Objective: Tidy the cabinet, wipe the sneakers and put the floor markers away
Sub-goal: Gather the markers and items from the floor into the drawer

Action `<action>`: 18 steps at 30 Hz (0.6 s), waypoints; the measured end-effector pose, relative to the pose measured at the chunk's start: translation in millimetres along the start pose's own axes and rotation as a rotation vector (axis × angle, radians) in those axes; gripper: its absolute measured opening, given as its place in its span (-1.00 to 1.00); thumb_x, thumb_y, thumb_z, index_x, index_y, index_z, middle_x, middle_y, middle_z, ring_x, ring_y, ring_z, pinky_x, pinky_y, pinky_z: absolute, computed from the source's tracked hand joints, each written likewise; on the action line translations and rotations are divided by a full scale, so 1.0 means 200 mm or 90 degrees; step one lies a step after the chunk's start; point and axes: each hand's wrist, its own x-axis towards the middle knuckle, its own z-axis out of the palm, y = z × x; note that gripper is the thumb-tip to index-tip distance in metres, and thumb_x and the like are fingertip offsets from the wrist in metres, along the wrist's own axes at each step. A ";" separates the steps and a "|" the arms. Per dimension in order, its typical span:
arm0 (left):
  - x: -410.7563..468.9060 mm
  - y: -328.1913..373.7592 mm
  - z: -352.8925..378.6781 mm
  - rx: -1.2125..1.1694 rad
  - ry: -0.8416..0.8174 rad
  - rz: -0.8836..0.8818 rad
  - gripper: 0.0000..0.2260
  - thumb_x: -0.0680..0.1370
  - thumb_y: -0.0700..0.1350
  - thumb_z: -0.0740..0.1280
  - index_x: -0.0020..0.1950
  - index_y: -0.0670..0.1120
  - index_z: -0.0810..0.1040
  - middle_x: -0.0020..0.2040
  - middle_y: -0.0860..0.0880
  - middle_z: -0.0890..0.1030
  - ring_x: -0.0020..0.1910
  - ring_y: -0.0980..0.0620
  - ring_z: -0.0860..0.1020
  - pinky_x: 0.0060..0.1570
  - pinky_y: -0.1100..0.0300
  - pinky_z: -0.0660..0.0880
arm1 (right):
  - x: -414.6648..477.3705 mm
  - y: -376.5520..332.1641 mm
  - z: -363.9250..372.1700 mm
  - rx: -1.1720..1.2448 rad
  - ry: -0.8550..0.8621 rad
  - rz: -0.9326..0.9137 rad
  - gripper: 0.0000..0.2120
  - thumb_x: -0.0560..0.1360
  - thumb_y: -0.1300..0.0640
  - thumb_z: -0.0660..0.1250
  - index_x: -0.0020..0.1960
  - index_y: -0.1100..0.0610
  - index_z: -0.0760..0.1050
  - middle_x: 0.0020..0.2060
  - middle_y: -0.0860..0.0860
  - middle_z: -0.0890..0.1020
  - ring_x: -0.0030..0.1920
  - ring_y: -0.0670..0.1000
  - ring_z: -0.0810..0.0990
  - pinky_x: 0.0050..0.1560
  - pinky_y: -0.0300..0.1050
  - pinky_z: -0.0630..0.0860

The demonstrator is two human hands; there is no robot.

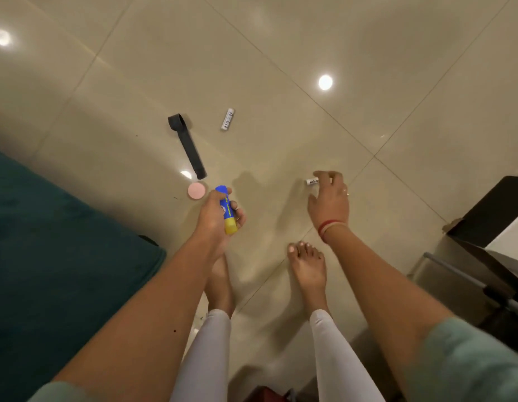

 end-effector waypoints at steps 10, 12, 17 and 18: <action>0.05 0.11 -0.12 0.024 -0.038 0.015 -0.80 0.58 -0.05 0.19 -0.22 -0.08 0.36 -0.37 -0.01 0.34 -0.54 0.06 0.36 -0.54 0.35 0.37 | 0.19 -0.06 0.04 -0.022 -0.083 -0.056 -0.83 0.55 0.16 0.21 0.08 0.20 0.48 -0.02 0.17 0.56 -0.02 0.21 0.53 -0.04 0.02 0.46; 0.06 0.08 -0.11 0.022 -0.035 -0.004 -0.77 0.57 0.03 0.23 -0.21 -0.07 0.38 -0.34 -0.01 0.36 -0.43 0.06 0.37 -0.51 0.34 0.38 | 0.06 -0.21 0.00 0.162 -0.063 -0.052 -0.87 0.49 0.14 0.32 0.00 0.17 0.54 -0.11 0.11 0.62 -0.12 0.08 0.58 -0.07 -0.05 0.51; -0.02 0.11 -0.11 -0.032 -0.094 -0.029 -0.61 0.50 0.24 0.27 -0.05 -0.10 0.42 -0.20 -0.09 0.50 -0.27 -0.04 0.54 -0.13 0.11 0.56 | -0.36 -0.66 -0.10 0.418 -0.157 -0.094 -0.89 0.38 0.22 0.45 -0.11 0.14 0.57 -0.24 -0.01 0.65 -0.28 -0.12 0.56 -0.19 -0.26 0.52; -0.03 0.12 -0.11 -0.051 -0.110 -0.030 -0.56 0.49 0.28 0.27 -0.02 -0.11 0.42 -0.22 -0.08 0.51 -0.31 -0.03 0.54 -0.21 0.13 0.57 | -0.41 -0.71 -0.09 0.416 -0.169 -0.093 -0.88 0.38 0.20 0.44 -0.09 0.13 0.56 -0.23 -0.02 0.65 -0.25 -0.09 0.58 -0.17 -0.22 0.53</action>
